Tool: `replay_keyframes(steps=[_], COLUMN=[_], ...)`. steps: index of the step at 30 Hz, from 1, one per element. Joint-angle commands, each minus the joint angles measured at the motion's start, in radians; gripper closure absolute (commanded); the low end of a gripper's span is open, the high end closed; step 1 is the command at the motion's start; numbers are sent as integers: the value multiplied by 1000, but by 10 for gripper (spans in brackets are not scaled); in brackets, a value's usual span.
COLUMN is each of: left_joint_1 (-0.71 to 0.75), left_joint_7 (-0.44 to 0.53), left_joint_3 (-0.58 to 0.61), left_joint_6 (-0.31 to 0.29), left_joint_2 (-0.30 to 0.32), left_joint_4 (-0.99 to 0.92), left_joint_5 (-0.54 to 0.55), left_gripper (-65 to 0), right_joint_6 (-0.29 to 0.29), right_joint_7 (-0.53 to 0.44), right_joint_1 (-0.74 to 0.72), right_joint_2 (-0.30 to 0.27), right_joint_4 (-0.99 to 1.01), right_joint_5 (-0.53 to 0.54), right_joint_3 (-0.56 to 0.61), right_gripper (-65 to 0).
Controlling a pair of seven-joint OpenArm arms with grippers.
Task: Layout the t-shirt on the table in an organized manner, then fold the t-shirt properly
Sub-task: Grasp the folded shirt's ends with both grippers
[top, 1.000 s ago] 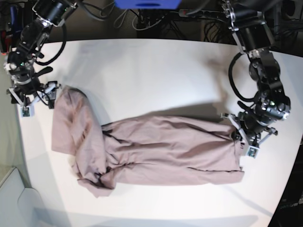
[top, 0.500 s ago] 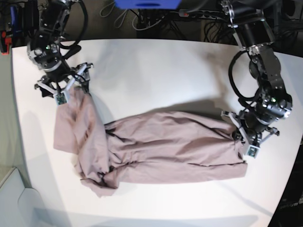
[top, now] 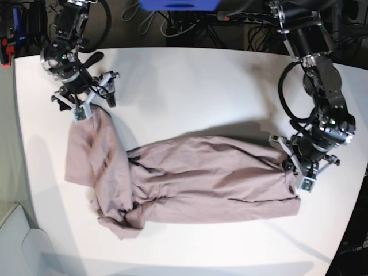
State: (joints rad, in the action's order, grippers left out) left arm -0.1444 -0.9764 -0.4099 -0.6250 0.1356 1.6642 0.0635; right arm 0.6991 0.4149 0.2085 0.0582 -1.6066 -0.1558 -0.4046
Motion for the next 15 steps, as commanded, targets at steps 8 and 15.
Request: replay_keyframes(steps=[8, 15], left_joint_1=[-21, -21], left_joint_7=[23, 18], left_joint_3=[-2, -2], left_joint_6=[1, 0], left_joint_2=[11, 11], left_joint_4=[17, 31], left_joint_5=[8, 9], left_gripper=[-2, -2], right_joint_6=[-1, -1], right_joint_7=[-44, -38], right_joint_1=[-37, -31], right_joint_2=[-21, -24], right_joint_4=[84, -11], right_joint_5=[12, 9], right_joint_3=[0, -7], right_gripper=[-360, 0])
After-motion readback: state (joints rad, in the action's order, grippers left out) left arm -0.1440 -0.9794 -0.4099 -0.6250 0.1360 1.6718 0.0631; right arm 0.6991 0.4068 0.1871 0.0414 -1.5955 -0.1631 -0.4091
